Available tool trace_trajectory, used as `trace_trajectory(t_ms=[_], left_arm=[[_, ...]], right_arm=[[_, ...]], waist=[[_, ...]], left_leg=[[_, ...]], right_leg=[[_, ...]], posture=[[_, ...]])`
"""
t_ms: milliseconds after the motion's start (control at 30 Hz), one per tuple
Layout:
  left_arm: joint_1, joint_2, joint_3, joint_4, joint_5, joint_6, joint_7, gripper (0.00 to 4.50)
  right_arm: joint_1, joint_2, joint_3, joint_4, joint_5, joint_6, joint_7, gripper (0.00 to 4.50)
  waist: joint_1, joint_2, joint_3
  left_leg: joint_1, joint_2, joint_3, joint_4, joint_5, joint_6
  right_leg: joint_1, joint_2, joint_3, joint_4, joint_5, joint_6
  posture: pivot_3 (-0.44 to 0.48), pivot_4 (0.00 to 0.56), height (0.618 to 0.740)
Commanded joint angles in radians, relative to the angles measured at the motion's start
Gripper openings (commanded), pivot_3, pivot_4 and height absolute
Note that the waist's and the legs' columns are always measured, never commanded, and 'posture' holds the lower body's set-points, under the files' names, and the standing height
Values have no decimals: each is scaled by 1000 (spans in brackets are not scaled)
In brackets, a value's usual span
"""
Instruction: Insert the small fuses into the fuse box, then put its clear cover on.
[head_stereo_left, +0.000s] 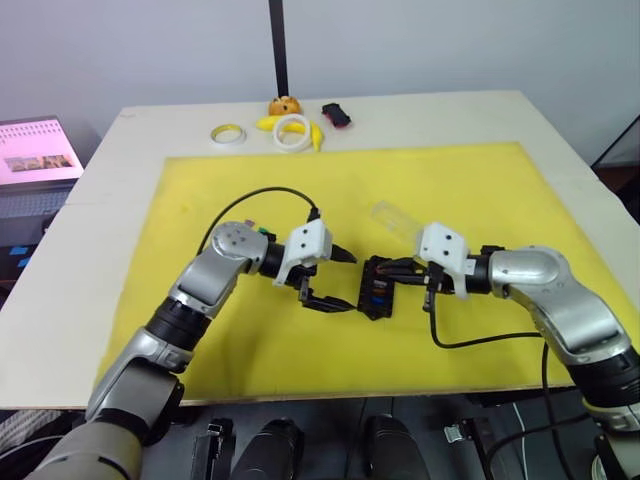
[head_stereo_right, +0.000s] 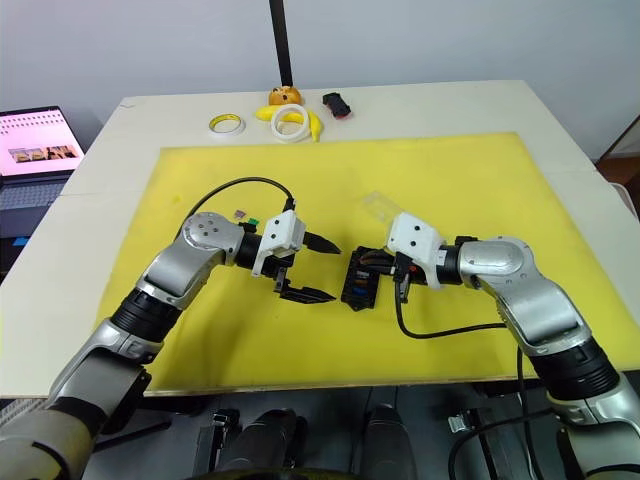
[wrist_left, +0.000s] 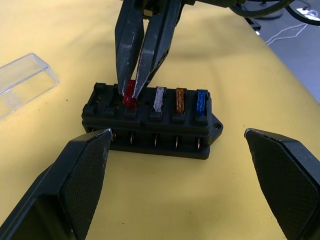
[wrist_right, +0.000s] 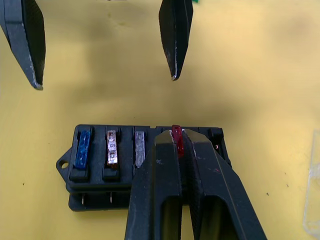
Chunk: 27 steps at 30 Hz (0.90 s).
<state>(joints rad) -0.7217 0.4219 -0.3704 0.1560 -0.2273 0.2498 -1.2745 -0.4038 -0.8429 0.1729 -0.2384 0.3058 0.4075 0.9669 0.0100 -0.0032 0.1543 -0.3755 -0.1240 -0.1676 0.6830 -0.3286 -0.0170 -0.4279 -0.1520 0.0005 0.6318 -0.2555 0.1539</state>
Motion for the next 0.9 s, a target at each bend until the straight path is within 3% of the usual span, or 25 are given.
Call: trace_trajectory(t_ms=[33, 567, 800, 900], left_arm=[[-27, -3, 23, -27, -2, -6, 1, 4478], [-29, -9, 22, -17, 0, -6, 6, 4478], [-28, -16, 23, -7, 1, -12, 10, 4500], [-34, -21, 24, 1, 1, -13, 13, 4500]], right_arm=[[3, 5, -34, -7, -12, -31, 8, 0], [89, 29, -72, -32, -21, -56, -12, 0], [55, 10, -154, -132, 74, 75, -8, 2885], [55, 3, -173, -144, 96, 102, -1, 2885]], waist=[[0, 0, 0], [2, 0, 0], [1, 0, 0], [2, 0, 0]], left_leg=[[0, 0, 0, 0, 0, 0], [0, 0, 0, 0, 0, 0], [0, 0, 0, 0, 0, 0], [0, 0, 0, 0, 0, 0]], right_leg=[[0, 0, 0, 0, 0, 0], [0, 0, 0, 0, 0, 0], [0, 0, 0, 0, 0, 0], [0, 0, 0, 0, 0, 0]], posture=[[0, 150, 740], [0, 150, 740], [0, 150, 740], [0, 150, 740]])
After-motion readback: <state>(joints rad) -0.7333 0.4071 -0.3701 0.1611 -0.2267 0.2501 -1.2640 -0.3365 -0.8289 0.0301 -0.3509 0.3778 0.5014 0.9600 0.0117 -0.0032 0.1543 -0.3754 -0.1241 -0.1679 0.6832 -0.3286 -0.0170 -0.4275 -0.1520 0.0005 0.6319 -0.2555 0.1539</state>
